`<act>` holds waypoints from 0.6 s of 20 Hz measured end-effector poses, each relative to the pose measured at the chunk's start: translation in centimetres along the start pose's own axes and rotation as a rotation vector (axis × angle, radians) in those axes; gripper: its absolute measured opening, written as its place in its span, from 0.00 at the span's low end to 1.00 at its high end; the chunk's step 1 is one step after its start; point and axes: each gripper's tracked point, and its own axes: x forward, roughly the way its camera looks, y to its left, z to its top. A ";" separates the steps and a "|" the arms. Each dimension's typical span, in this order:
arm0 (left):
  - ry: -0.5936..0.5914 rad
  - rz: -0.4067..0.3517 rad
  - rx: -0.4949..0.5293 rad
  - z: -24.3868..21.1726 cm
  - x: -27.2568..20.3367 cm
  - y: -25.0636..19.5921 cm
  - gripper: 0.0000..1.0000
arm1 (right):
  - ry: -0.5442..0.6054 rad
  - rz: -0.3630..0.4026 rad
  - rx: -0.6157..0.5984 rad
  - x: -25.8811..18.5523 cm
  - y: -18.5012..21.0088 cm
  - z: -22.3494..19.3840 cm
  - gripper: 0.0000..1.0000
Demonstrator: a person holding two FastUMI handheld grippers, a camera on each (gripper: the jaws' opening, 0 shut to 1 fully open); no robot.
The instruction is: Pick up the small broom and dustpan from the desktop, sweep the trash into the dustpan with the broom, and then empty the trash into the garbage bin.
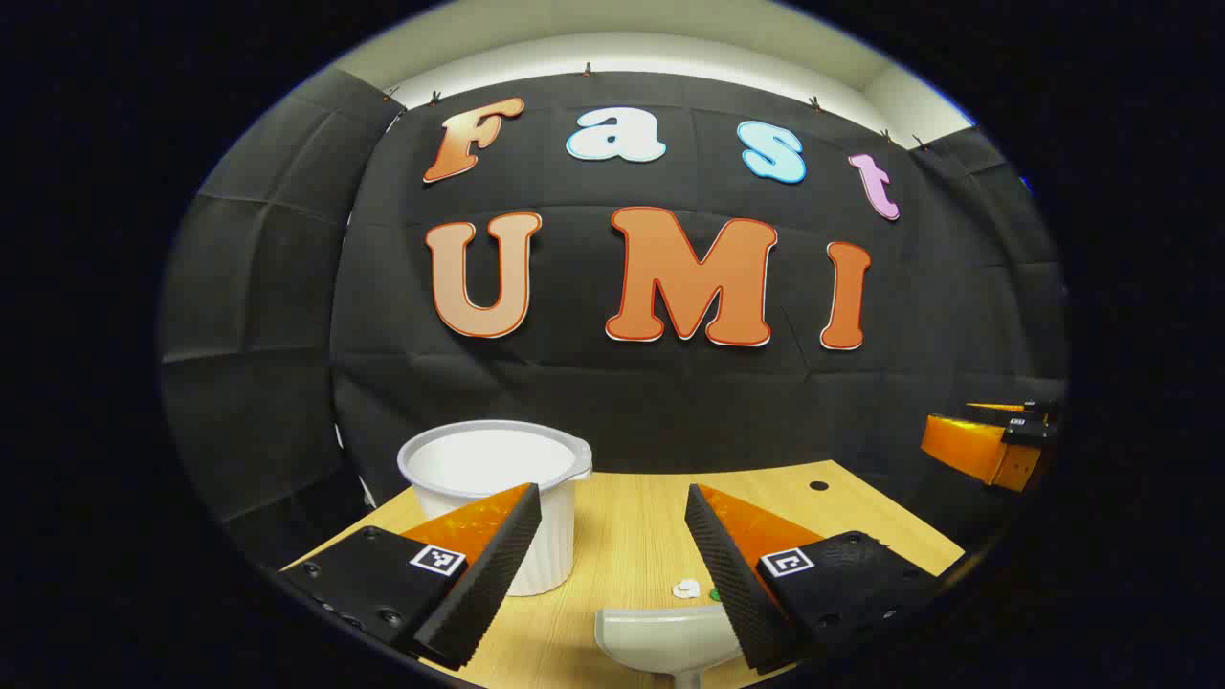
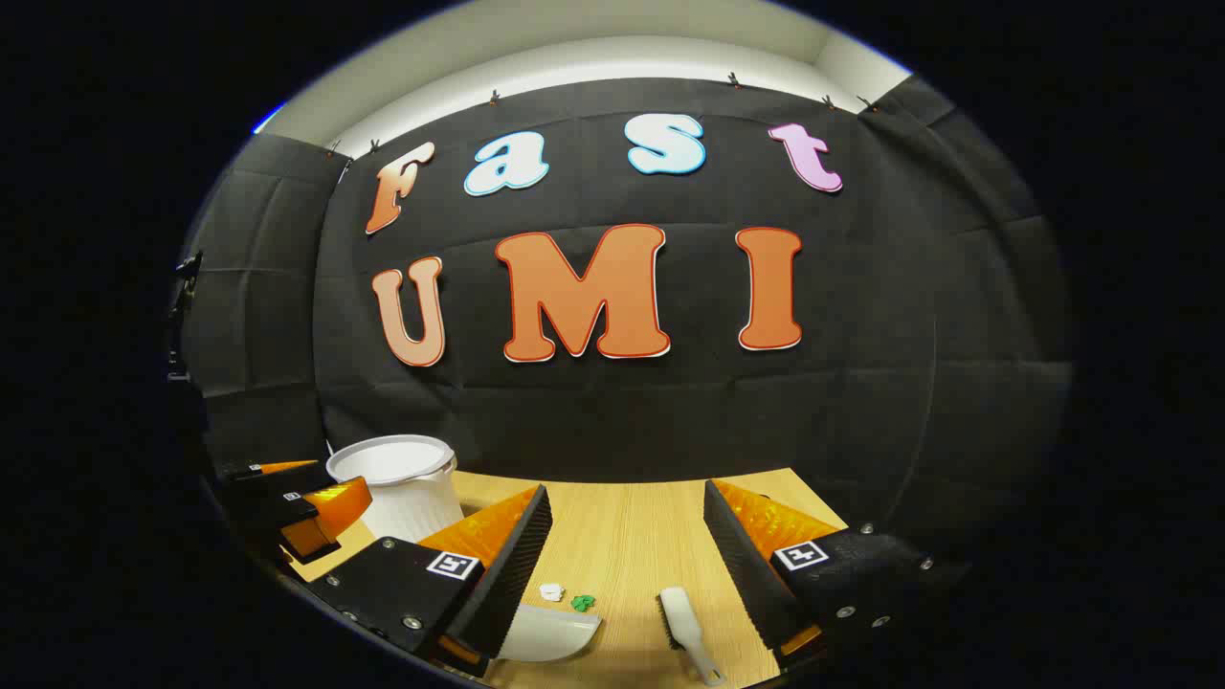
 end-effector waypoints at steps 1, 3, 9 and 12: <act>0.004 0.000 0.000 -0.1 -0.1 -0.4 0.96 | 0.005 -0.012 -0.010 0.0 -0.6 0.0 0.96; 0.010 0.002 -0.004 -0.2 -0.1 -1.4 0.96 | 0.020 -0.029 -0.038 0.0 -1.5 -0.3 0.96; -0.002 0.007 -0.003 0.2 -0.5 -3.2 0.96 | 0.026 0.013 -0.083 0.0 -1.4 0.5 0.96; -0.006 0.012 -0.011 0.3 -0.5 -3.6 0.96 | 0.022 0.049 -0.056 -0.3 -1.0 0.9 0.96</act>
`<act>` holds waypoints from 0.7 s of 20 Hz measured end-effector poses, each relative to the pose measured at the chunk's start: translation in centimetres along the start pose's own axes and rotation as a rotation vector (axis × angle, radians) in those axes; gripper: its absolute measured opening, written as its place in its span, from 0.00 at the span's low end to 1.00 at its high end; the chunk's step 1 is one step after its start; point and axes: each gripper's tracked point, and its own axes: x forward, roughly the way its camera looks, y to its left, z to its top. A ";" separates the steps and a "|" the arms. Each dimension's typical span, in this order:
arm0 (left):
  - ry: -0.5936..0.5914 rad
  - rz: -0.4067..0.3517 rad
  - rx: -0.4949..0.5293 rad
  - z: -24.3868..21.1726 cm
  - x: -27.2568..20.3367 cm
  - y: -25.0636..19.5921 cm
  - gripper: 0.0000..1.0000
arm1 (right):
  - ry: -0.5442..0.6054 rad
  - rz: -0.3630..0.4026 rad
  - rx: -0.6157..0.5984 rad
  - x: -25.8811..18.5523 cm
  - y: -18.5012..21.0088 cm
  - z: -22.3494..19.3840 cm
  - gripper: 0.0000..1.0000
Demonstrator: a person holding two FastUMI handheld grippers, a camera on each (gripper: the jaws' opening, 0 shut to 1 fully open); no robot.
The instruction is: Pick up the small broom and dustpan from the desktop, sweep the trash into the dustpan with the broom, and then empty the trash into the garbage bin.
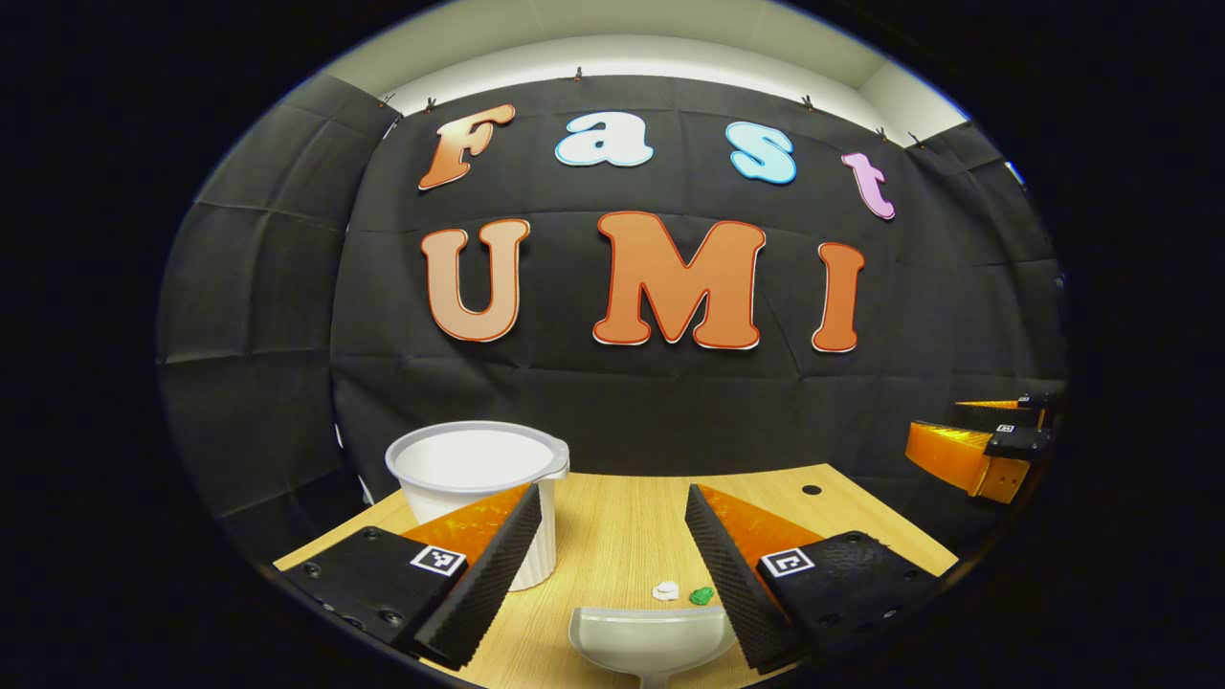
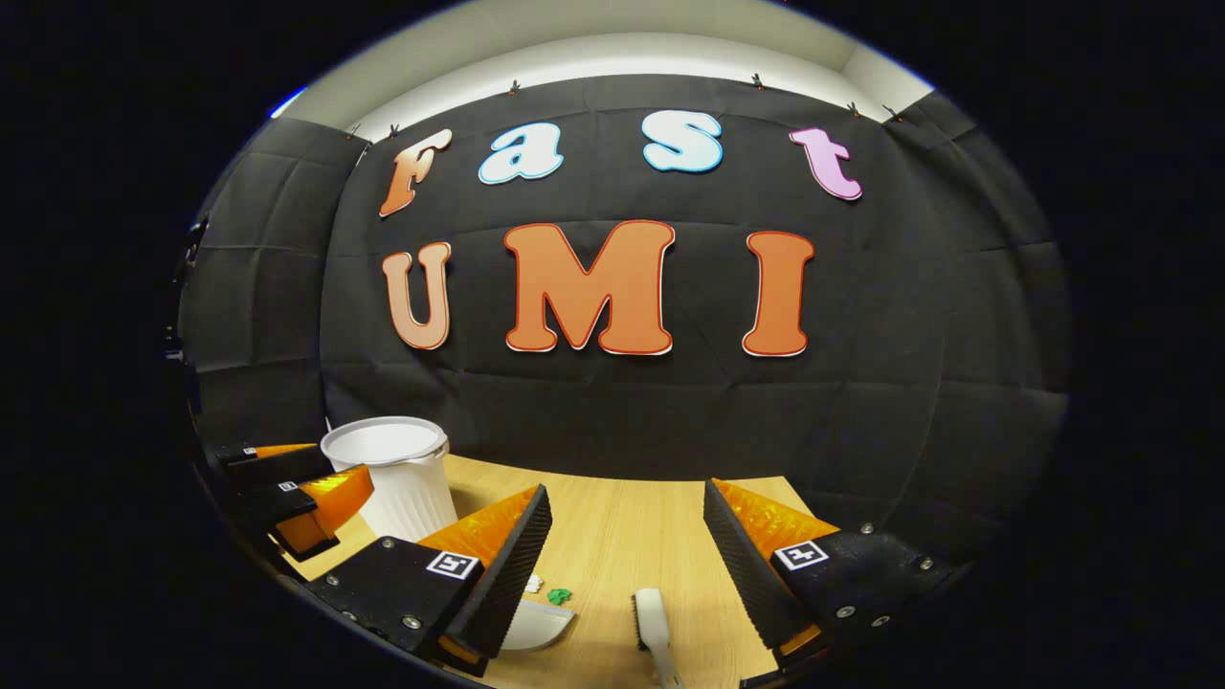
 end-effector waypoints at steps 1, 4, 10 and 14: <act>0.001 0.003 -0.001 0.0 0.0 -0.1 0.96 | -0.005 0.011 0.021 0.0 -0.1 0.3 0.96; -0.004 0.009 -0.002 0.2 -0.2 0.0 0.96 | -0.014 0.060 0.090 -0.3 0.8 1.3 0.96; -0.015 0.010 -0.009 0.7 -0.4 -0.1 0.96 | -0.009 0.093 0.074 -1.0 1.9 2.3 0.96; -0.014 0.013 -0.009 0.7 -0.5 -0.1 0.96 | 0.011 0.020 0.017 -0.8 0.6 1.5 0.96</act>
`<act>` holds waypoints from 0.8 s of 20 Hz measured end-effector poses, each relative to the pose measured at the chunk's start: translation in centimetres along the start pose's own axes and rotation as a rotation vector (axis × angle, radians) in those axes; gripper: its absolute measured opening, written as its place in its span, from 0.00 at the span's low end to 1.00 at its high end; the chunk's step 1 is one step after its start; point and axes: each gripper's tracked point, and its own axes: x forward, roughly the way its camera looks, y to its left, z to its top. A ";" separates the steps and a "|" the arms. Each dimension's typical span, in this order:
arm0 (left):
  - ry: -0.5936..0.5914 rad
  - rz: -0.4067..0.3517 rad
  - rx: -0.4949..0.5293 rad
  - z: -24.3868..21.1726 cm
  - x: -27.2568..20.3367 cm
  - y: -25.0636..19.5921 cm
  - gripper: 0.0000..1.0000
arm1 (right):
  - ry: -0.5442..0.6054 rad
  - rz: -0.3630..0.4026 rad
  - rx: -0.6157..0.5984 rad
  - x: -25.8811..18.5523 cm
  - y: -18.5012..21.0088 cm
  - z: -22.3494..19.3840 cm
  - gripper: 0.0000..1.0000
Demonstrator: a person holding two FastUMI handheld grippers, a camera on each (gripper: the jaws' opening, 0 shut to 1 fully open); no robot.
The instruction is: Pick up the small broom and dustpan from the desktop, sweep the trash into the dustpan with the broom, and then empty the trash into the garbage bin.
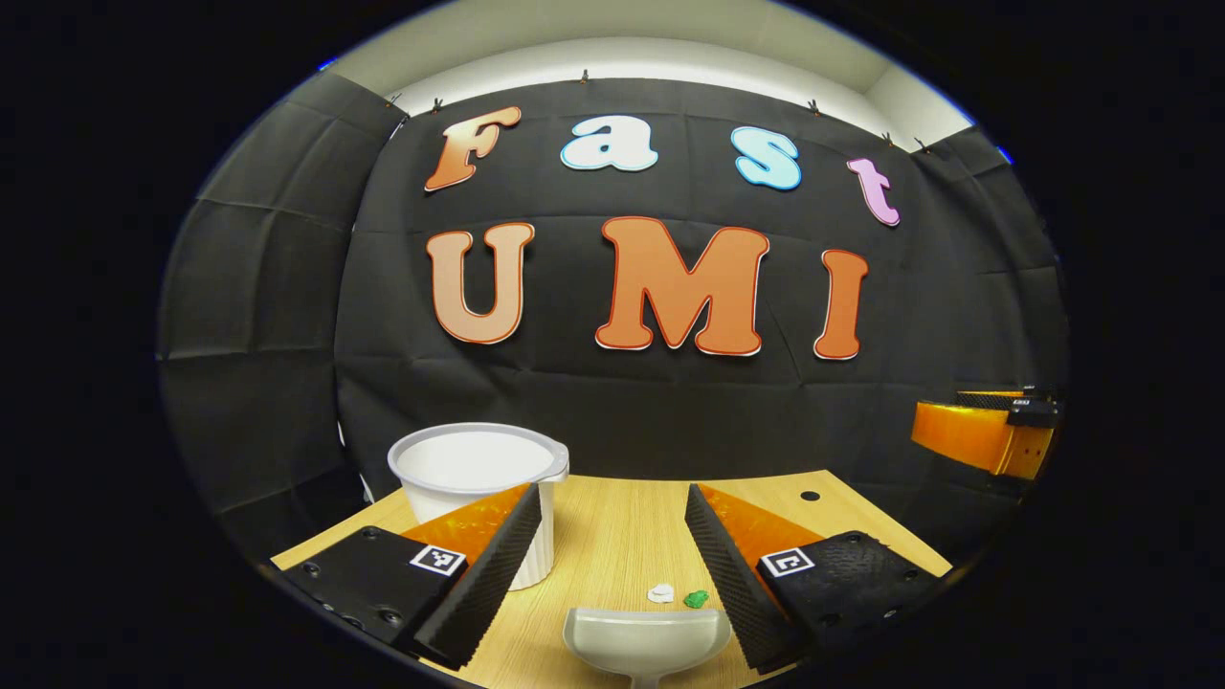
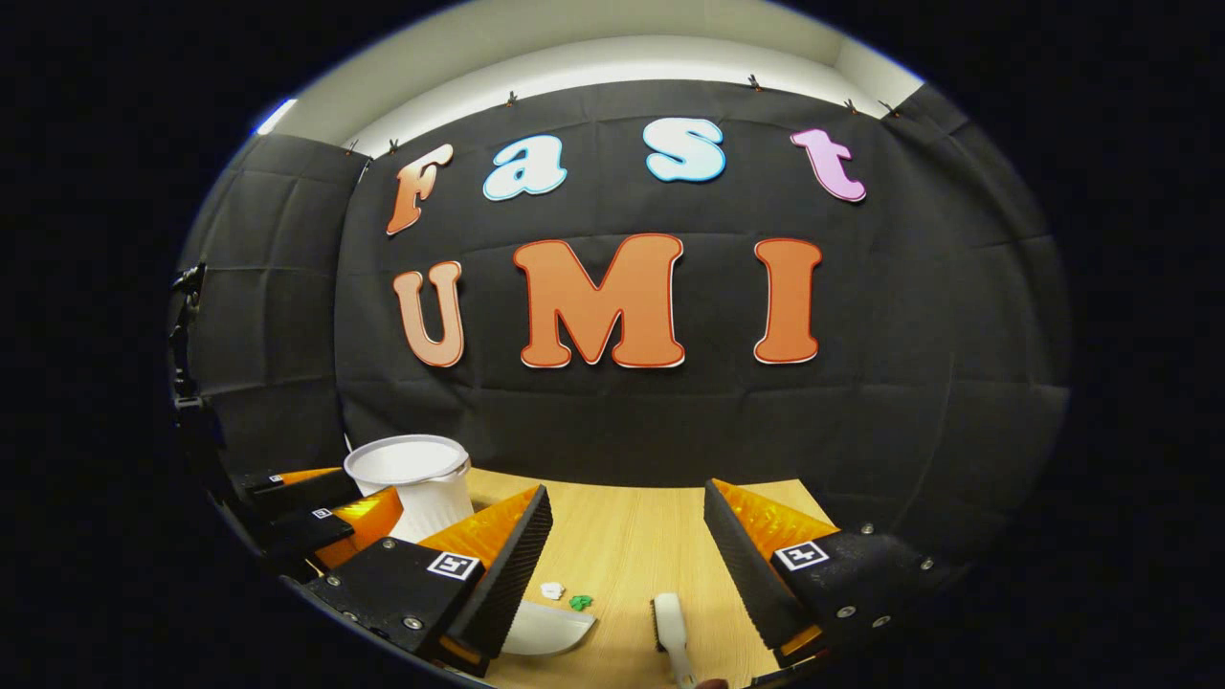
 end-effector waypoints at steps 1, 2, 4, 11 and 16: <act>0.001 -0.003 -0.001 0.1 0.0 -0.1 0.96 | 0.015 0.000 0.000 0.1 0.0 -0.5 0.96; 0.004 -0.005 -0.001 0.0 -0.1 -0.3 0.96 | 0.030 -0.007 -0.008 0.1 -0.2 -0.9 0.96; 0.005 -0.012 0.002 -0.1 -0.1 -0.5 0.96 | 0.025 -0.040 -0.025 0.1 -1.1 -0.9 0.96; 0.013 -0.037 0.002 -0.2 0.5 -1.5 0.96 | 0.005 -0.078 0.025 0.0 -2.6 -0.6 0.96; 0.034 -0.057 -0.002 -1.1 0.8 -1.8 0.96 | -0.003 -0.068 0.024 0.1 -2.4 0.1 0.96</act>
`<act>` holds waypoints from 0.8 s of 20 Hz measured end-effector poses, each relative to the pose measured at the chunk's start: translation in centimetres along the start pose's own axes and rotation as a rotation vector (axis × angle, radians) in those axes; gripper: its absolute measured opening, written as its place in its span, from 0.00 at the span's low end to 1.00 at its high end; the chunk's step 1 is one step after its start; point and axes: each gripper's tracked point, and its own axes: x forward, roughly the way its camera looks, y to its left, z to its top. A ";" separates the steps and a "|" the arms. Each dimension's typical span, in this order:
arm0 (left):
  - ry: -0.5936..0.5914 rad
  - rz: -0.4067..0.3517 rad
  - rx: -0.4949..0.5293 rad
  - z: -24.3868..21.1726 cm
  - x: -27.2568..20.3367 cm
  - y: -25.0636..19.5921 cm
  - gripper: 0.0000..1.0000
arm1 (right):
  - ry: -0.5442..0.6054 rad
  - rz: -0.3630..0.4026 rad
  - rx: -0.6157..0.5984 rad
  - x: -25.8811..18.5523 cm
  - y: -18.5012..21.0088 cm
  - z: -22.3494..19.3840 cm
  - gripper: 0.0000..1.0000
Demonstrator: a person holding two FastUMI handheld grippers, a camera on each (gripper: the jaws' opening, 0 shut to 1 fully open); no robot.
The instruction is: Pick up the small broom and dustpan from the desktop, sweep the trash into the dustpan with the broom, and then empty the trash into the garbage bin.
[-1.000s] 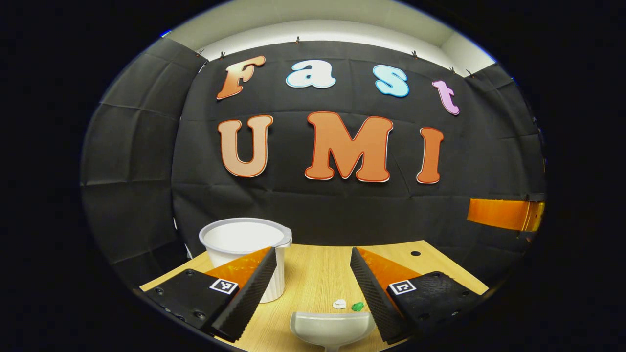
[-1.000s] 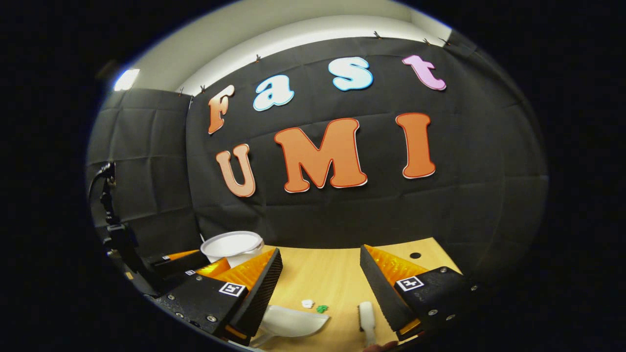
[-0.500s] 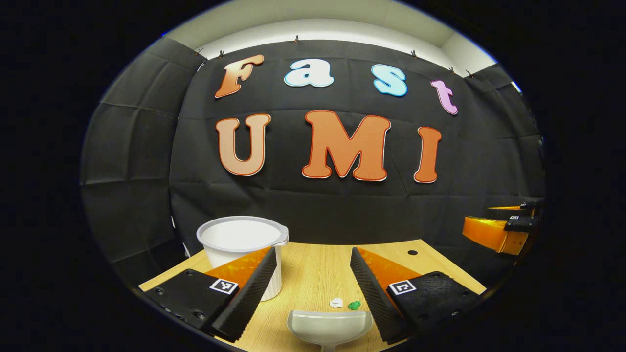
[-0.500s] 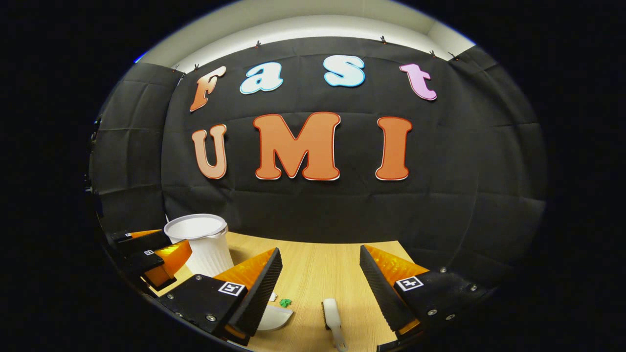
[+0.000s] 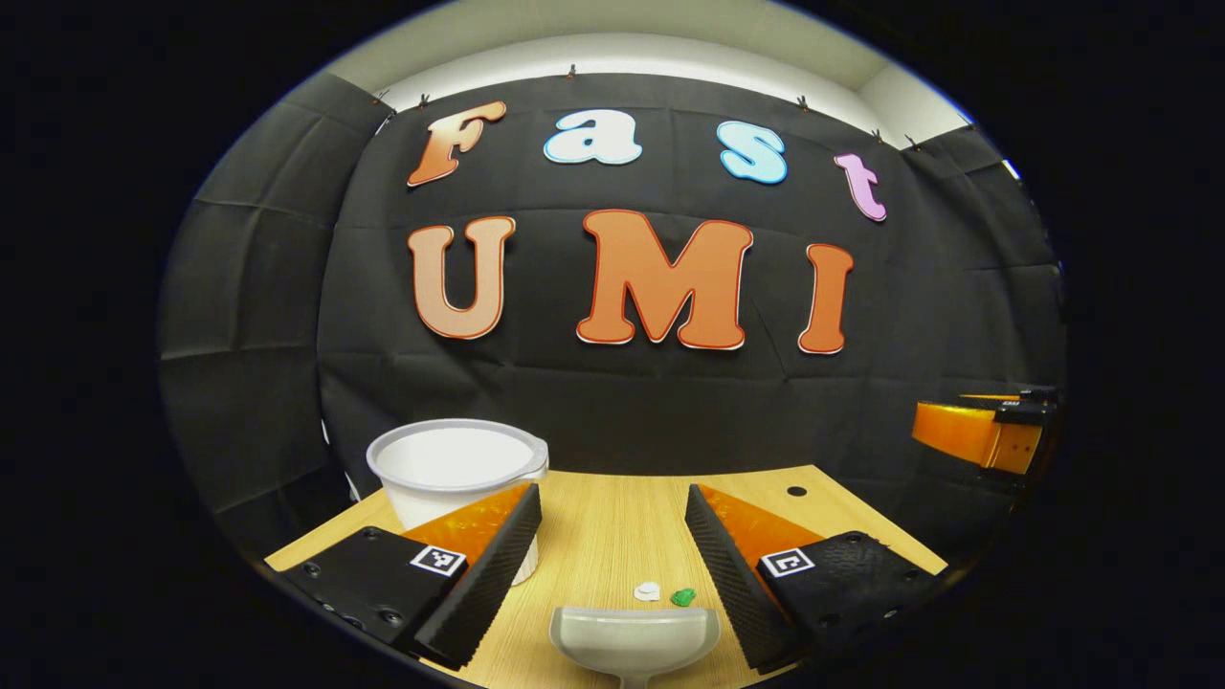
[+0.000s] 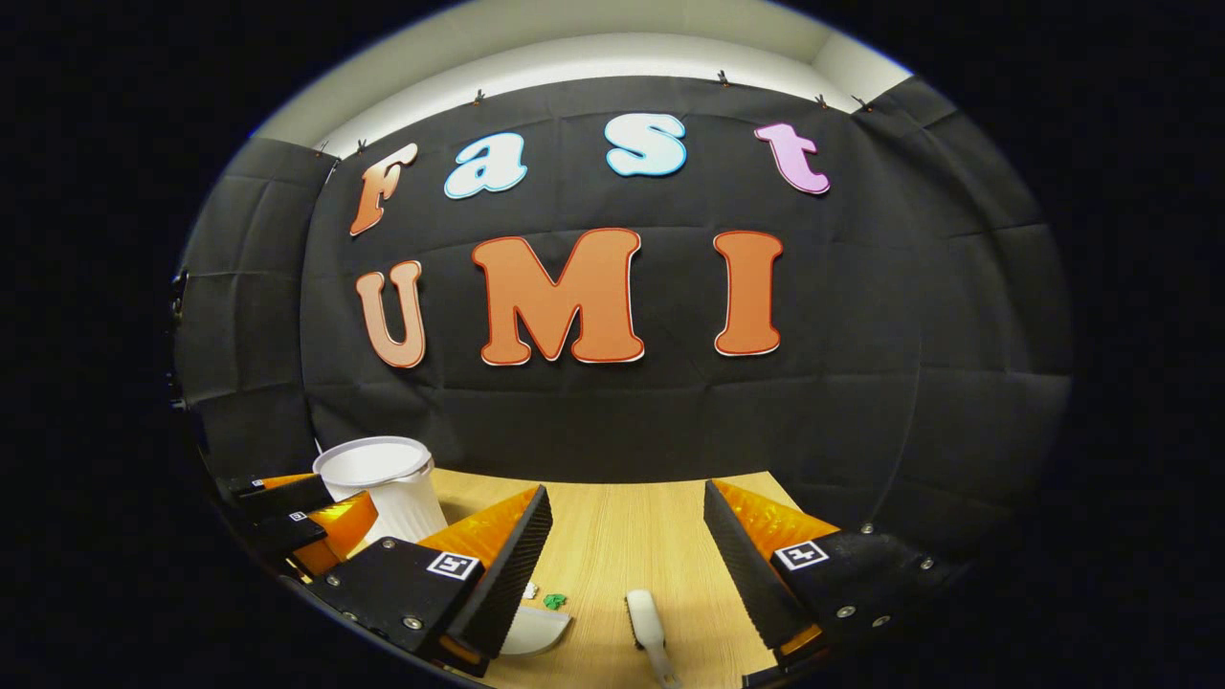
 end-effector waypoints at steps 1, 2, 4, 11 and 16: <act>0.009 -0.003 0.001 -0.2 0.0 -0.1 0.96 | 0.011 0.031 0.005 -0.1 0.7 -0.2 0.96; 0.015 -0.003 0.002 -0.4 0.2 0.0 0.96 | 0.014 0.050 0.017 -0.1 1.1 -0.2 0.96; 0.013 -0.004 0.004 -0.3 0.1 0.1 0.96 | 0.004 0.067 0.041 -0.1 1.2 0.1 0.96; 0.271 -0.062 0.041 -9.3 0.0 0.1 0.96 | 0.101 0.114 0.069 0.4 2.2 -3.6 0.96; 0.638 -0.110 0.021 -19.8 -2.7 -0.4 0.96 | 0.178 0.110 0.088 0.4 0.7 -6.6 0.96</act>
